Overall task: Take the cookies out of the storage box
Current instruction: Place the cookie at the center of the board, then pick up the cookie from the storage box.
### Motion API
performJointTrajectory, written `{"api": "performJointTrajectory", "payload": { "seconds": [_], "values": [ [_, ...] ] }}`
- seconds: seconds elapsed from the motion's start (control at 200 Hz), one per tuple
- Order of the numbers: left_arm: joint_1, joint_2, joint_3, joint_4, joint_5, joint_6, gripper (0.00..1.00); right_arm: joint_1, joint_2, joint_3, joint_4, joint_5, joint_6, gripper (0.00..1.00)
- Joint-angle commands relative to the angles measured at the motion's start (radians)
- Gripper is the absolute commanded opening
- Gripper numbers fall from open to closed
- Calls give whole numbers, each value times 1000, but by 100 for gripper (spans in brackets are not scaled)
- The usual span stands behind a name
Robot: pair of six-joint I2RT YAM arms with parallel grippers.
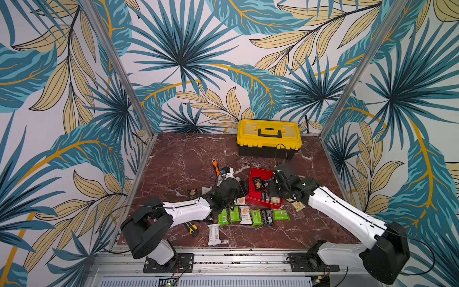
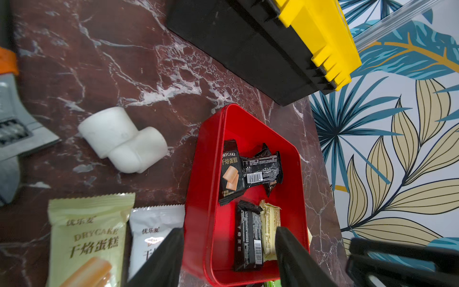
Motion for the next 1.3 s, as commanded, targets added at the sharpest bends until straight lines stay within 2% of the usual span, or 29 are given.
{"api": "performJointTrajectory", "payload": {
  "seconds": [0.0,0.225,0.491,0.846,1.292],
  "values": [
    [11,8,31,68,4,50,62,-17,96,48,29,-72,-119,59],
    [12,-41,-38,134,-116,84,62,-53,313,187,49,-84,-228,60],
    [12,-90,-77,168,-193,112,62,-57,459,263,37,-48,-274,61],
    [12,-178,-78,39,-243,106,63,-57,566,302,37,-37,-273,60],
    [11,-216,-69,-17,-272,115,63,-57,657,364,25,-19,-286,57]
  ]
}}
